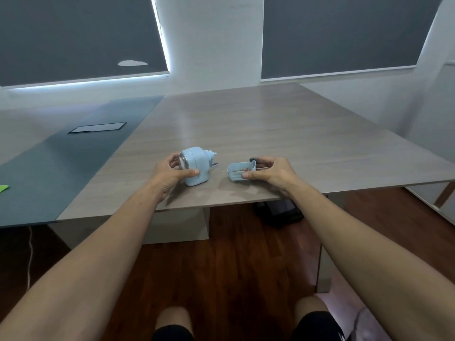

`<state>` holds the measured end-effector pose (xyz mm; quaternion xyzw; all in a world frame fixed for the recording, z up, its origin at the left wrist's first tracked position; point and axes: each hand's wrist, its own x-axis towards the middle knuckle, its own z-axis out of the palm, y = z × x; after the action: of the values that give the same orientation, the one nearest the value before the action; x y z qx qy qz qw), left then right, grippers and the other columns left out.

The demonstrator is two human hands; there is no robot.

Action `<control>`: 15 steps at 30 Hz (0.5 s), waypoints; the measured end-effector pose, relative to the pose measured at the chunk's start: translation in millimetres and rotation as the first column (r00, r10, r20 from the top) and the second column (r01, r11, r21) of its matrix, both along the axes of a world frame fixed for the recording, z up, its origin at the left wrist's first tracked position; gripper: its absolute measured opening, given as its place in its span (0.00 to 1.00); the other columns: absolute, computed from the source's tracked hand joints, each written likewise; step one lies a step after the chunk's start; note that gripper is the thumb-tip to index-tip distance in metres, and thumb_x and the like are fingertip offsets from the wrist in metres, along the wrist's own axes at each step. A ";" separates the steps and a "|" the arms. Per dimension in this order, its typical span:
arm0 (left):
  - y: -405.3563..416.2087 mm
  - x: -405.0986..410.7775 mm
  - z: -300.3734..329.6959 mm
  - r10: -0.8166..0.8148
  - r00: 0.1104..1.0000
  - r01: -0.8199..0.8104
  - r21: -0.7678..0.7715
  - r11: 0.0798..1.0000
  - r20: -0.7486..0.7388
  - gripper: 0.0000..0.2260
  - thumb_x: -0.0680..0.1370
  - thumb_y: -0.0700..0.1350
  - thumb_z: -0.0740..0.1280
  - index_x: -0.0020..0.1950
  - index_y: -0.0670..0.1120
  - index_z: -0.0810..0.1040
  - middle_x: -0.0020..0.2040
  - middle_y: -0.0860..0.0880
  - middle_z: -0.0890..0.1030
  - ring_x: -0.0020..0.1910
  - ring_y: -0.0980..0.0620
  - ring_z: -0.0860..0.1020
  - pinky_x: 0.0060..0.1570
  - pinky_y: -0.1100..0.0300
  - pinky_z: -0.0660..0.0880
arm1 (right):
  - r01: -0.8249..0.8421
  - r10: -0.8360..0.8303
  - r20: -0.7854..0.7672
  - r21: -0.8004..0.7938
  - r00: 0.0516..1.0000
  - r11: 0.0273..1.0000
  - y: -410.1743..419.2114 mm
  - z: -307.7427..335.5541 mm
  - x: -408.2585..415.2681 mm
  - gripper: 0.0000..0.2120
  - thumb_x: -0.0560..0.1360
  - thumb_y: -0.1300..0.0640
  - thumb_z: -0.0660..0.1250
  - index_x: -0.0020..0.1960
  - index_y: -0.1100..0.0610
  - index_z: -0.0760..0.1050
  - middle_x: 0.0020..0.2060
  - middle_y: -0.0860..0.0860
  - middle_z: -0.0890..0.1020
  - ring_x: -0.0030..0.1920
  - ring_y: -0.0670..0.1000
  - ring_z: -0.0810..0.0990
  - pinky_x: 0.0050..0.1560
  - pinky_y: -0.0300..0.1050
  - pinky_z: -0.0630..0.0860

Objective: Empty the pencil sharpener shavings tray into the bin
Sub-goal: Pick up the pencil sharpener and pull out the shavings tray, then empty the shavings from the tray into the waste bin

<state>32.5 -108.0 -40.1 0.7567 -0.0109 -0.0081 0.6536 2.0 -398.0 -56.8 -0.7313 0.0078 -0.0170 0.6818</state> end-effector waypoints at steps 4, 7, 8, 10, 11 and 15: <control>-12.9 -11.5 16.6 0.064 0.996 -0.071 0.140 0.988 0.059 0.43 0.63 0.43 0.83 0.75 0.44 0.69 0.69 0.43 0.76 0.64 0.47 0.77 0.62 0.56 0.74 | 0.030 -0.030 -0.010 0.015 0.999 0.999 -13.5 2.9 -11.7 0.45 0.49 0.55 0.87 0.65 0.63 0.79 0.54 0.57 0.86 0.55 0.54 0.86 0.61 0.49 0.80; -33.9 -24.9 37.7 0.143 0.977 -0.179 0.247 0.952 0.156 0.40 0.68 0.55 0.79 0.76 0.45 0.69 0.74 0.46 0.72 0.71 0.48 0.72 0.63 0.58 0.70 | 0.057 -0.057 0.022 0.011 0.998 0.998 -25.3 8.7 -26.4 0.51 0.44 0.49 0.87 0.65 0.63 0.79 0.55 0.57 0.86 0.57 0.54 0.85 0.63 0.48 0.79; -41.6 -29.0 45.6 0.180 0.964 -0.230 0.283 0.931 0.194 0.39 0.68 0.59 0.77 0.75 0.46 0.71 0.74 0.48 0.73 0.71 0.48 0.72 0.64 0.58 0.70 | 0.061 -0.061 0.032 0.007 0.998 0.998 -30.4 11.5 -31.4 0.49 0.47 0.51 0.87 0.65 0.64 0.78 0.55 0.57 0.86 0.57 0.53 0.85 0.63 0.47 0.79; -59.9 -40.5 59.8 0.204 0.940 -0.296 0.353 0.888 0.274 0.35 0.69 0.62 0.74 0.73 0.48 0.74 0.73 0.49 0.74 0.71 0.48 0.73 0.68 0.54 0.70 | 0.085 -0.085 0.043 0.002 0.995 0.996 -42.2 17.9 -44.8 0.44 0.52 0.54 0.87 0.66 0.63 0.78 0.56 0.57 0.85 0.57 0.53 0.84 0.64 0.48 0.79; -69.3 -45.7 64.9 0.187 0.931 -0.303 0.379 0.874 0.313 0.33 0.70 0.62 0.73 0.72 0.48 0.74 0.73 0.49 0.75 0.71 0.48 0.73 0.68 0.54 0.69 | 0.099 -0.099 0.053 0.000 0.994 0.995 -48.7 20.4 -51.5 0.45 0.51 0.52 0.87 0.65 0.63 0.79 0.56 0.57 0.85 0.57 0.53 0.84 0.63 0.48 0.79; -113.4 -64.9 71.6 0.050 0.927 -0.209 0.401 0.892 0.372 0.31 0.72 0.61 0.72 0.71 0.47 0.76 0.71 0.48 0.76 0.70 0.48 0.74 0.65 0.58 0.70 | 0.163 -0.163 0.060 -0.002 0.985 0.987 -79.5 29.9 -84.6 0.40 0.57 0.58 0.85 0.67 0.63 0.77 0.58 0.57 0.84 0.58 0.54 0.84 0.61 0.49 0.81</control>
<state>-32.4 -221.3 31.5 0.8711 -0.0739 0.1693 0.4550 -82.5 -477.5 -26.9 -0.7299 0.0473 -0.0943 0.6754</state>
